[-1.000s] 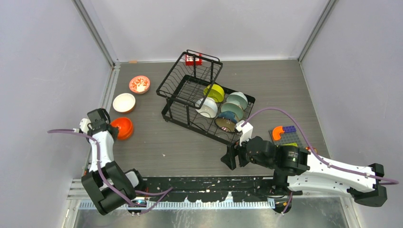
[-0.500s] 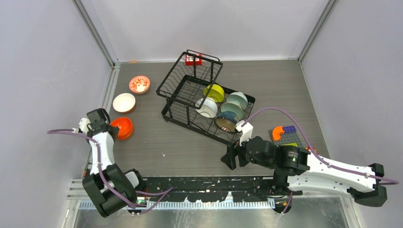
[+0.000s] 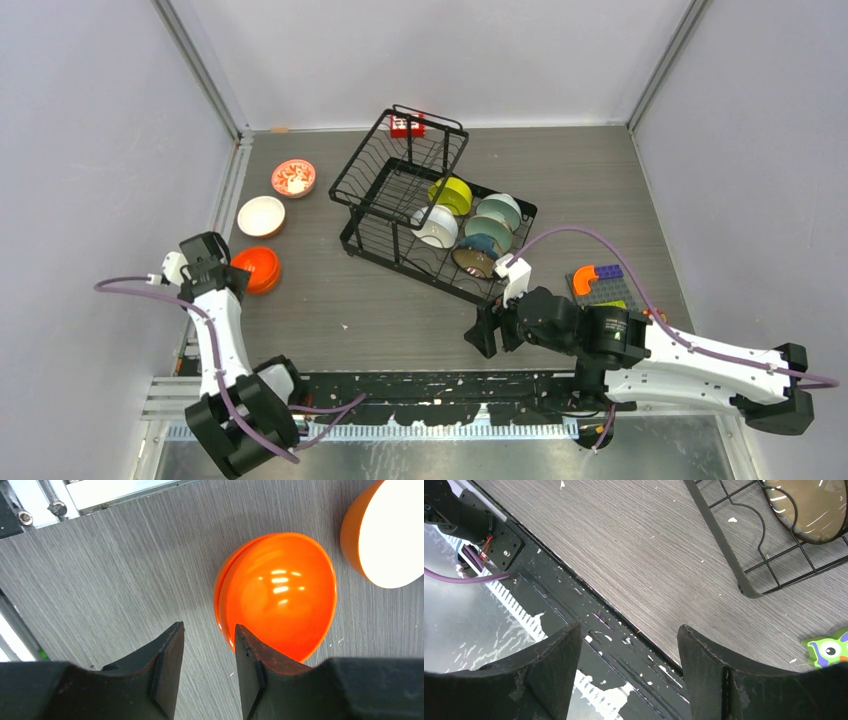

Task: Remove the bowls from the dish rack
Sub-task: Place the bowl with the bowl.

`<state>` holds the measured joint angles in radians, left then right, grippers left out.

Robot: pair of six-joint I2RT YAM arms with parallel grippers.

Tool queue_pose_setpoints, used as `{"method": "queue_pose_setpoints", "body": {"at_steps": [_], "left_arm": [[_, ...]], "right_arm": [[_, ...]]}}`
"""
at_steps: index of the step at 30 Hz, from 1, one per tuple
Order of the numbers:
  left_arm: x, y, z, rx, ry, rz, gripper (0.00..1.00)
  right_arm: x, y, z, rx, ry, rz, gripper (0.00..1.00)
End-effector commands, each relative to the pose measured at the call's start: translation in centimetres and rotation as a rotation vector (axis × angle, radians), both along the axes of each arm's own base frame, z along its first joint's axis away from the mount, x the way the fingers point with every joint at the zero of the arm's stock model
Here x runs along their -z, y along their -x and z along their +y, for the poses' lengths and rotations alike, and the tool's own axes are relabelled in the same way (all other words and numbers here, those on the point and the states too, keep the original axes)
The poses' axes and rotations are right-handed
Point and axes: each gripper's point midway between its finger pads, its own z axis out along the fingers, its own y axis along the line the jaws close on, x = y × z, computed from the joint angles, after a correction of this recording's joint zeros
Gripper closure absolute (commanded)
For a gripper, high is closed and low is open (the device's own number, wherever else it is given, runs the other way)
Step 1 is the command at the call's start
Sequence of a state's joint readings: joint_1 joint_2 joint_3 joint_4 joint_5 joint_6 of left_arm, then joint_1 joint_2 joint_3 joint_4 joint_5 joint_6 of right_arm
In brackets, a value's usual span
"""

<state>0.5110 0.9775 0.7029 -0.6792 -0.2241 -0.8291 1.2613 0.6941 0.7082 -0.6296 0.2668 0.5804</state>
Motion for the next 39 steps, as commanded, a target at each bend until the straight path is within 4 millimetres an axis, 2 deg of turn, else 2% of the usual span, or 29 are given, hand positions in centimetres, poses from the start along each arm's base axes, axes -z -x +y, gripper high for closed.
{"method": "queue_pose_setpoints", "body": {"at_steps": [1,9,16,21,27,34,39], "left_arm": [[-2.0,1.0,-0.2,-0.004,-0.022,-0.018,0.56],[-1.7,2.1,-2.2,0.002,0.038,-0.057,0.53],[-0.5,0.8,-2.3,-0.008,0.084,-0.068,0.54],[0.2,-0.5,-2.3,-0.004,0.114,-0.09,0.56],[-0.7,-0.9,-2.0,0.01,0.094,-0.121,0.56],[-3.4,-1.9,-2.4,0.025,0.098,-0.2,0.54],[-4.0,-2.5,-2.5,0.024,0.111,-0.23,0.54]], "right_arm": [[-1.0,0.0,1.0,-0.021,-0.025,-0.008,0.26],[-1.1,0.4,3.6,-0.069,0.0,0.048,0.26],[-1.6,0.1,6.0,-0.083,0.024,0.069,0.26],[-1.6,-0.3,6.9,-0.079,0.047,0.075,0.27],[-1.5,-0.5,7.1,-0.064,0.048,0.078,0.27],[-1.4,-0.6,7.2,-0.058,0.05,0.083,0.27],[-1.4,-0.6,7.1,-0.055,0.057,0.079,0.27]]}}
